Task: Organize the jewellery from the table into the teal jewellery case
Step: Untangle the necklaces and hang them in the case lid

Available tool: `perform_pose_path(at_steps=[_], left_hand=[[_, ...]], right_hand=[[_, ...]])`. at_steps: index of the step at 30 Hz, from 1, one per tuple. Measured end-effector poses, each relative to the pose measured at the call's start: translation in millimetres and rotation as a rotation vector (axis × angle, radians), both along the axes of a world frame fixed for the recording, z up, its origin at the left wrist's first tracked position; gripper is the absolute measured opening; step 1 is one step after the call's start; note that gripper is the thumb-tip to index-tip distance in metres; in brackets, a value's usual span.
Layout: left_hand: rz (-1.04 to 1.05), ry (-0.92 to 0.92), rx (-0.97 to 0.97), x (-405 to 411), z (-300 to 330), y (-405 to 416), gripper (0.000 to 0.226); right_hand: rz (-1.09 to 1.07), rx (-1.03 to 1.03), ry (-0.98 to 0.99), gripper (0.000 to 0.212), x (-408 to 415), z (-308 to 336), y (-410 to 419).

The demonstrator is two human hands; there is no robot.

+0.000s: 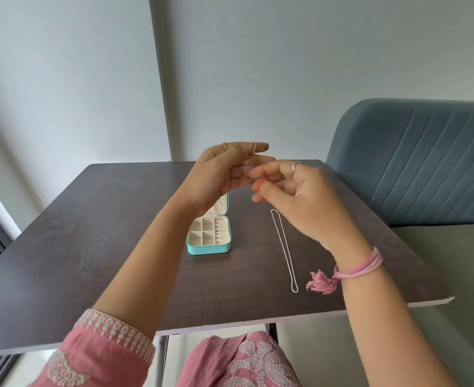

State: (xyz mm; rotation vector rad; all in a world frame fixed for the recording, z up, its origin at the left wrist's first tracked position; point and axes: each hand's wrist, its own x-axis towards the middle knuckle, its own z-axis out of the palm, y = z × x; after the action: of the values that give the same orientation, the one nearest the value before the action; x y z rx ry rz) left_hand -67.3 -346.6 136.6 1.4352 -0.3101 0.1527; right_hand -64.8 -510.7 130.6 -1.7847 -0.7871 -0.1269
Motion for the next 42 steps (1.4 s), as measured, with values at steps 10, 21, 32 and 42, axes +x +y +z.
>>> perform_pose_path(at_steps=[10, 21, 32, 42], left_hand=[[-0.14, 0.067, 0.186, -3.7, -4.0, 10.8, 0.02], [-0.138, 0.25, 0.279, -5.2, -1.0, 15.4, 0.026], [-0.216, 0.381, 0.11, -2.7, 4.3, 13.2, 0.017], [-0.171, 0.41, 0.229, -5.7, 10.5, 7.3, 0.02]], right_hand=[[0.096, 0.031, 0.273, 0.013, 17.9, 7.5, -6.5], [0.124, 0.224, 0.475, 0.013, 22.6, -10.1, -3.8], [0.193, 0.313, 0.636, 0.014, 18.9, -29.1, 1.2], [0.113, 0.131, 0.34, 0.014, 18.7, -15.3, -4.8]])
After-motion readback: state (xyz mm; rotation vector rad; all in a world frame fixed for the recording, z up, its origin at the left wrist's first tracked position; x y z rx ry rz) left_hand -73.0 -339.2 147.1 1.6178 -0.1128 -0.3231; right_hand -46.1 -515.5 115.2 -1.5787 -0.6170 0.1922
